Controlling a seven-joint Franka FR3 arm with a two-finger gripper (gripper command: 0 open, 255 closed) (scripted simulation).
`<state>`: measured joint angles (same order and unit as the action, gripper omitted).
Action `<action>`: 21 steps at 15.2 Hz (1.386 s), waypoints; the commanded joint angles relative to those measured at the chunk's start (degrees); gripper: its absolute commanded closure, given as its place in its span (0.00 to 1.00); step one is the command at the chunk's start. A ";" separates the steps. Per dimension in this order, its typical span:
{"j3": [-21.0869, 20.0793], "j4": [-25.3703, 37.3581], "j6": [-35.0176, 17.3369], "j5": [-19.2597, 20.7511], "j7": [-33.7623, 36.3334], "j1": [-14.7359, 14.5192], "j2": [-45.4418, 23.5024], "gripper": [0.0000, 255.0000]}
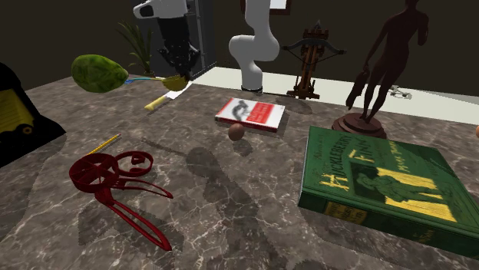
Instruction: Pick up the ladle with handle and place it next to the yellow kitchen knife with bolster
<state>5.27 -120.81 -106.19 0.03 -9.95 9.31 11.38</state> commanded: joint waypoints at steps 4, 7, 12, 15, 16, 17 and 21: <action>3.87 -3.46 0.32 1.78 -6.09 2.94 3.81 1.00; 6.36 -4.91 0.46 3.04 -9.86 4.80 5.49 1.00; 10.77 -6.06 0.70 5.23 -16.37 7.89 7.15 1.00; 13.56 -5.97 0.81 6.46 -20.42 9.69 7.41 1.00; 14.50 -5.82 0.83 6.84 -21.80 10.28 7.37 1.00; 15.46 -5.60 0.85 7.20 -23.19 10.85 7.26 1.00; 19.39 -4.10 0.85 8.33 -28.93 13.03 6.17 1.00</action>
<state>23.62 -125.00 -105.43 7.89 -37.27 21.67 17.39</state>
